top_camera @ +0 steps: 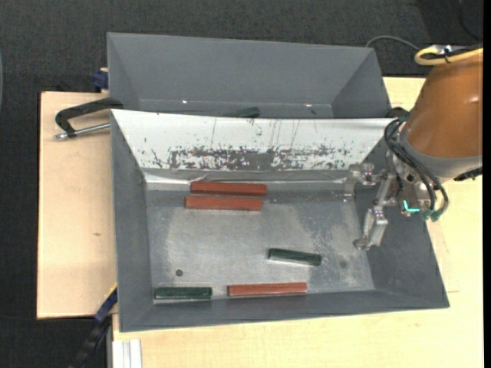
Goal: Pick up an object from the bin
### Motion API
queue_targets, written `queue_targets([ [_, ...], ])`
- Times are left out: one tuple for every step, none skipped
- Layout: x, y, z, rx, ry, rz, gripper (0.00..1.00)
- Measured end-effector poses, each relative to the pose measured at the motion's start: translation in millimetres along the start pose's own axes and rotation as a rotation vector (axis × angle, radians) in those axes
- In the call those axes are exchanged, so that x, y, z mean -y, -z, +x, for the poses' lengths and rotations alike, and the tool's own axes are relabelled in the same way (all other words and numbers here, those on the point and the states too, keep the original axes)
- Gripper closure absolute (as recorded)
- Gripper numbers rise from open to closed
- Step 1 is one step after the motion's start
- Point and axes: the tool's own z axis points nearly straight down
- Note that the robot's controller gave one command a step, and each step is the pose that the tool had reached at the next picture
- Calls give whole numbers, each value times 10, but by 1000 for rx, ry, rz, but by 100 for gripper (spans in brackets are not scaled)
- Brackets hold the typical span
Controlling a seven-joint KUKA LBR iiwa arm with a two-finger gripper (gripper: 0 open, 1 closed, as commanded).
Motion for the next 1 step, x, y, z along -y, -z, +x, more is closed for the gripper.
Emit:
queue_targets([
  [-4, 35, -15, 8, 2, 1, 0],
])
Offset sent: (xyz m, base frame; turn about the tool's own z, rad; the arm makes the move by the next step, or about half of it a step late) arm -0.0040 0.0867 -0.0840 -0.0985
